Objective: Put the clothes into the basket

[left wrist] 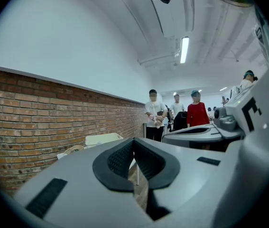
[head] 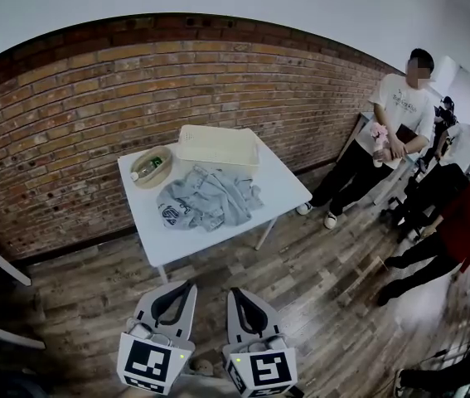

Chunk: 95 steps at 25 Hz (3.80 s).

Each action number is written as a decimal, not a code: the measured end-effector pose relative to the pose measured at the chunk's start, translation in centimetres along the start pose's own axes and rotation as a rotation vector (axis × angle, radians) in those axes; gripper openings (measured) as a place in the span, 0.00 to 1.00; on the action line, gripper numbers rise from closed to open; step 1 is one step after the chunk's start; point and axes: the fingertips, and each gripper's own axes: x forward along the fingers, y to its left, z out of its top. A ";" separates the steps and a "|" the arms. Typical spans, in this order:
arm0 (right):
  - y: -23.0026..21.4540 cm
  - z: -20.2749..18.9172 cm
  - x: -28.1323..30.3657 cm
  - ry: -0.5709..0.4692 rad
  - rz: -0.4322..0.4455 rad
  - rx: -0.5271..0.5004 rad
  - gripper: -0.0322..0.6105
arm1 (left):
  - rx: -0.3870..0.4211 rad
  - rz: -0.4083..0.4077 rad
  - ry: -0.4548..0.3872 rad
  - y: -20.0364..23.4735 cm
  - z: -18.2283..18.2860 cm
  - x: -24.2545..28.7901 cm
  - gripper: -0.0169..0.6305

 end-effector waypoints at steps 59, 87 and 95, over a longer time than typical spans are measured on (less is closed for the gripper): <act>-8.8 -1.9 23.1 0.126 -0.046 0.012 0.06 | -0.080 -0.053 0.124 14.6 -2.9 21.3 0.04; -13.2 -6.0 32.4 0.261 -0.031 0.010 0.07 | -0.170 -0.047 0.254 22.4 -8.5 29.3 0.04; -15.0 -9.0 34.6 0.344 0.041 0.001 0.31 | -0.225 -0.026 0.388 23.8 -13.1 31.2 0.16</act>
